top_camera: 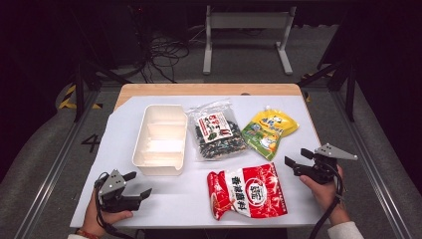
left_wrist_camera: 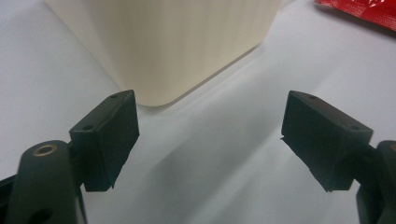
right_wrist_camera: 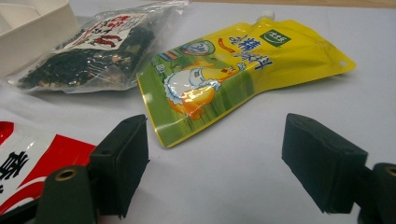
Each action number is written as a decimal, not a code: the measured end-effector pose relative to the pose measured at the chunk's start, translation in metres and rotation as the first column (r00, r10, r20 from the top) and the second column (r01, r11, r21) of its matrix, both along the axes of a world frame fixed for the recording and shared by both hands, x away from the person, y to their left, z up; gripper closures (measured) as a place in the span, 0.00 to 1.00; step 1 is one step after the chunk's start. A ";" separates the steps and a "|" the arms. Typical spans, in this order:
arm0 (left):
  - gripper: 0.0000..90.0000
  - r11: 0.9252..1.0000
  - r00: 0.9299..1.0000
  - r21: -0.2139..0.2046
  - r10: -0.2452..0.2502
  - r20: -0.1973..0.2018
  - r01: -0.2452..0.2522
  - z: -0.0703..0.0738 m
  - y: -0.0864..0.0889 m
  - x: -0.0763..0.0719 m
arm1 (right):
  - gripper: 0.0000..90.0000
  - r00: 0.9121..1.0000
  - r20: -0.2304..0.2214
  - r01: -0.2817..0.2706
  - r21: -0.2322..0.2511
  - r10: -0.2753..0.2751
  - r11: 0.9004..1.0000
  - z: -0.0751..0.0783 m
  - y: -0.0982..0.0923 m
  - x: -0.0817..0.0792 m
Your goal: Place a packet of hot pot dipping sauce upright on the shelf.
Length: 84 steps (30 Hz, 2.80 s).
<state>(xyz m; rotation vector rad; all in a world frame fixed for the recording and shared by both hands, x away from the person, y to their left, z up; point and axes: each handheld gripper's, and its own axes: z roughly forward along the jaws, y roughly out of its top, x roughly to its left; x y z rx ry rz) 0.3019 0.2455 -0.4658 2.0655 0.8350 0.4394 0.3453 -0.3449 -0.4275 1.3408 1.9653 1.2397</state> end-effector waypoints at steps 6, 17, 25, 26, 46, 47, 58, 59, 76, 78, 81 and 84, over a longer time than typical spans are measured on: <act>0.23 1.000 1.000 -0.017 -0.003 -0.008 0.003 0.001 -0.003 0.002 | 0.25 1.000 -0.013 0.010 -0.005 -0.010 1.000 0.001 0.000 0.011; 0.20 1.000 1.000 0.008 -0.020 0.005 0.020 0.000 -0.011 0.008 | 0.24 0.998 -0.031 0.056 0.048 -0.055 0.997 0.001 -0.005 0.037; 0.19 0.999 1.000 0.035 -0.018 -0.007 0.018 -0.002 -0.012 0.005 | 0.25 0.998 -0.060 0.037 0.053 -0.034 0.998 -0.002 0.003 0.050; 0.19 0.999 1.000 0.034 -0.019 -0.007 0.019 -0.002 -0.011 0.004 | 0.25 0.998 -0.064 0.028 0.043 -0.025 0.999 -0.002 0.005 0.053; 0.20 0.997 0.999 0.056 -0.051 -0.019 0.052 -0.001 -0.013 -0.004 | 0.24 0.994 -0.111 -0.021 0.000 0.021 1.000 -0.003 0.025 0.068; 0.20 0.997 0.998 0.051 -0.054 -0.017 0.055 0.000 -0.013 -0.005 | 0.24 0.993 -0.119 -0.022 -0.005 0.021 1.000 -0.003 0.026 0.066; 0.20 0.990 0.993 0.071 -0.119 -0.021 0.120 0.003 -0.023 -0.014 | 0.28 0.967 -0.180 -0.181 0.027 0.183 0.983 0.005 0.031 0.011; 0.20 0.989 0.992 0.070 -0.126 -0.021 0.127 0.003 -0.025 -0.015 | 0.27 0.960 -0.192 -0.201 0.031 0.204 0.979 0.006 0.032 0.007; 0.20 0.985 0.989 0.083 -0.145 -0.041 0.148 0.001 -0.029 -0.012 | 0.61 0.816 -0.365 -0.470 0.034 0.449 0.882 -0.012 0.059 -0.015; 0.20 0.985 0.988 0.085 -0.148 -0.048 0.152 0.000 -0.029 -0.011 | 0.73 0.818 -0.348 -0.479 0.027 0.457 0.878 -0.011 0.061 -0.015; 0.20 0.985 0.986 0.073 -0.152 -0.064 0.157 -0.001 -0.030 -0.011 | 0.82 0.813 -0.332 -0.503 0.013 0.478 0.864 -0.009 0.064 -0.014; 0.21 0.983 0.984 0.072 -0.164 -0.072 0.169 0.000 -0.031 -0.010 | 0.95 0.811 -0.306 -0.524 0.001 0.499 0.852 -0.005 0.067 -0.014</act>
